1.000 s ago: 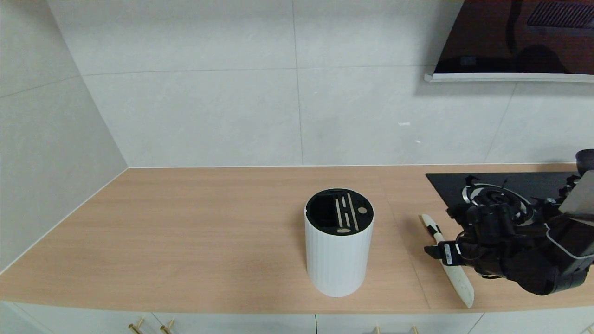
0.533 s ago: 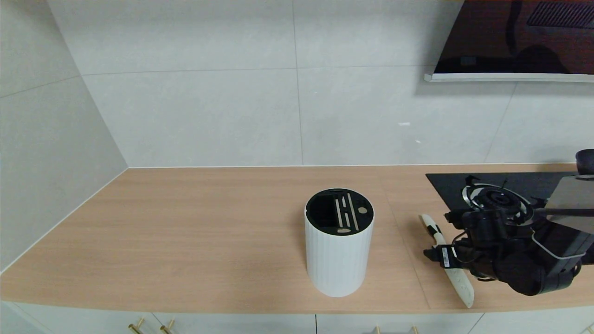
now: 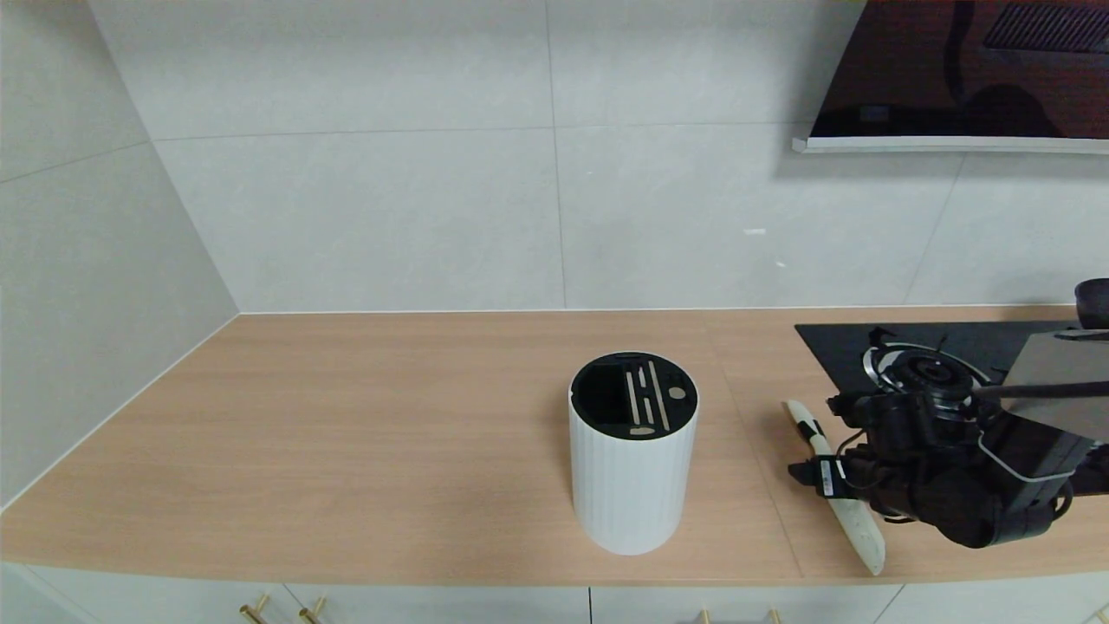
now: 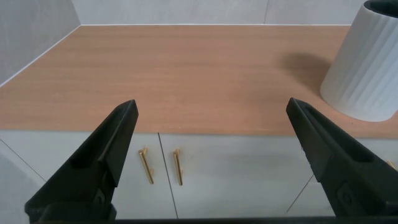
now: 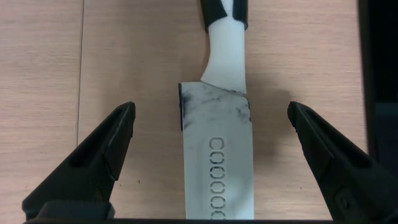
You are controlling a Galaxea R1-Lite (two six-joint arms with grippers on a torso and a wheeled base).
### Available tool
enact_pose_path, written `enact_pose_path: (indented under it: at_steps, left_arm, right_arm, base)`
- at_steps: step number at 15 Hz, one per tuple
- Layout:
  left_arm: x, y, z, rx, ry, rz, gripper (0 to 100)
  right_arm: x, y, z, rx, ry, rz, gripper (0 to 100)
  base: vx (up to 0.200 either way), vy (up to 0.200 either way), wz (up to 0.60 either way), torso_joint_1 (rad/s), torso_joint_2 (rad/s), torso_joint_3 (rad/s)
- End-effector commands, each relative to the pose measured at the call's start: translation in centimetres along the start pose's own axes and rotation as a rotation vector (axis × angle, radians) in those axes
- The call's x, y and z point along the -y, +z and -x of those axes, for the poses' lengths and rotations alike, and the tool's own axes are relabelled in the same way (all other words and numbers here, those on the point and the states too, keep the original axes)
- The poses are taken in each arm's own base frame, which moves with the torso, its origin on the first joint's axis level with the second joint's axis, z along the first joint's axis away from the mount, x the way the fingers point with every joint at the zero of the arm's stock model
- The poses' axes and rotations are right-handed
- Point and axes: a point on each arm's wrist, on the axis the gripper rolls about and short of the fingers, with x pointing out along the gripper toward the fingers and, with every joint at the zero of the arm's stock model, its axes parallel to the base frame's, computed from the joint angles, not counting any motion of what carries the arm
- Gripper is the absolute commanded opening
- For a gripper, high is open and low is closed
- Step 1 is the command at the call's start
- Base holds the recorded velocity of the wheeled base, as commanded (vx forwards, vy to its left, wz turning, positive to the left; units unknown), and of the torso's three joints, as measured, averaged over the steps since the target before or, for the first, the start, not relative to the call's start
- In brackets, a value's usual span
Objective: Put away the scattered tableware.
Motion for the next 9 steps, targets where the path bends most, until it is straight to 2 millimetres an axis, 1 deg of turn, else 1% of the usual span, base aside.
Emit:
enact_pose_path:
  at_steps: [1,4,6,7,9]
  left_arm:
    - [0.0,0.0,0.0,0.0,0.0,0.0,100]
    - [0.0,0.0,0.0,0.0,0.0,0.0,100]
    - [0.0,0.0,0.0,0.0,0.0,0.0,100]
    - [0.0,0.0,0.0,0.0,0.0,0.0,100]
    - [0.0,0.0,0.0,0.0,0.0,0.0,100]
  right_arm:
    - [-0.01,-0.13,-0.22,-0.004,0.0,0.0,100]
    - [0.39,0.12,-0.43,0.015,-0.014,-0.015,100]
    - [0.39,-0.18,-0.66,0.005,-0.02,-0.013,100]
    - [0.45,-0.26,-0.73,0.002,-0.023,-0.014,0]
    - [0.4,-0.46,-0.84,-0.004,-0.024,-0.012,0]
  base:
    - [0.0,0.0,0.0,0.0,0.0,0.0]
    - [0.0,0.0,0.0,0.0,0.0,0.0]
    - [0.0,0.0,0.0,0.0,0.0,0.0]
    - [0.0,0.0,0.0,0.0,0.0,0.0]
    - [0.0,0.0,0.0,0.0,0.0,0.0]
